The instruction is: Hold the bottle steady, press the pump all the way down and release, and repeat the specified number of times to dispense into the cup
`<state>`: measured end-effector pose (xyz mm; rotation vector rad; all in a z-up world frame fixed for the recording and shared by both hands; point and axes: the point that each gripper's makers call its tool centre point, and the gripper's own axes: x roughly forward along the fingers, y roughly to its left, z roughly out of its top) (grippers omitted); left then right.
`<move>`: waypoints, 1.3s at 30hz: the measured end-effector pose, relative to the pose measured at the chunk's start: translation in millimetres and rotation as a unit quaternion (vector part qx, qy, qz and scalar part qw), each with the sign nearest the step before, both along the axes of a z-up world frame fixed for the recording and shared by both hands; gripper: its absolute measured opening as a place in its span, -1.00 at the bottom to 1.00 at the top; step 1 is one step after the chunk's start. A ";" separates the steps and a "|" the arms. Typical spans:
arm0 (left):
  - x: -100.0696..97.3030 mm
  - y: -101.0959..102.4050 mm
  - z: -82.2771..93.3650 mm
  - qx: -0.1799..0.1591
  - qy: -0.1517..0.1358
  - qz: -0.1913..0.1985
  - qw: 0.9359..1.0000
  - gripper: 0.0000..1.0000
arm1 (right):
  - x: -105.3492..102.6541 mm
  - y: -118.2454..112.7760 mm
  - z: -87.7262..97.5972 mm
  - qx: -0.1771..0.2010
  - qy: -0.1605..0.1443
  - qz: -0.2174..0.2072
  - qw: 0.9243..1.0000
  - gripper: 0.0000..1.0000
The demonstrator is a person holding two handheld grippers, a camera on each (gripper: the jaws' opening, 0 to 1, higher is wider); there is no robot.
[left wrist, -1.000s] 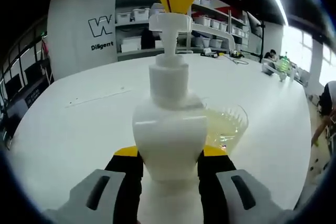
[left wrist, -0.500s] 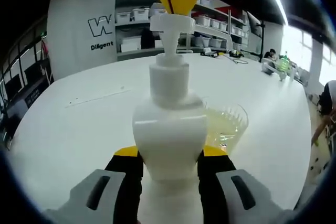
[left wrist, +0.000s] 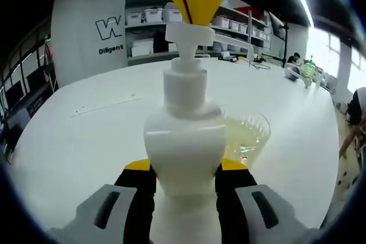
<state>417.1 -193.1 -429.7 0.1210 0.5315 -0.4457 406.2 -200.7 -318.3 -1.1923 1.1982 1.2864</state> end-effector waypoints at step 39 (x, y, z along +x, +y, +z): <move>-2.7 -0.1 -3.7 0.002 0.007 -0.007 1.000 -0.23 | 13.9 -2.9 9.0 -0.010 -0.019 0.008 1.000 -1.00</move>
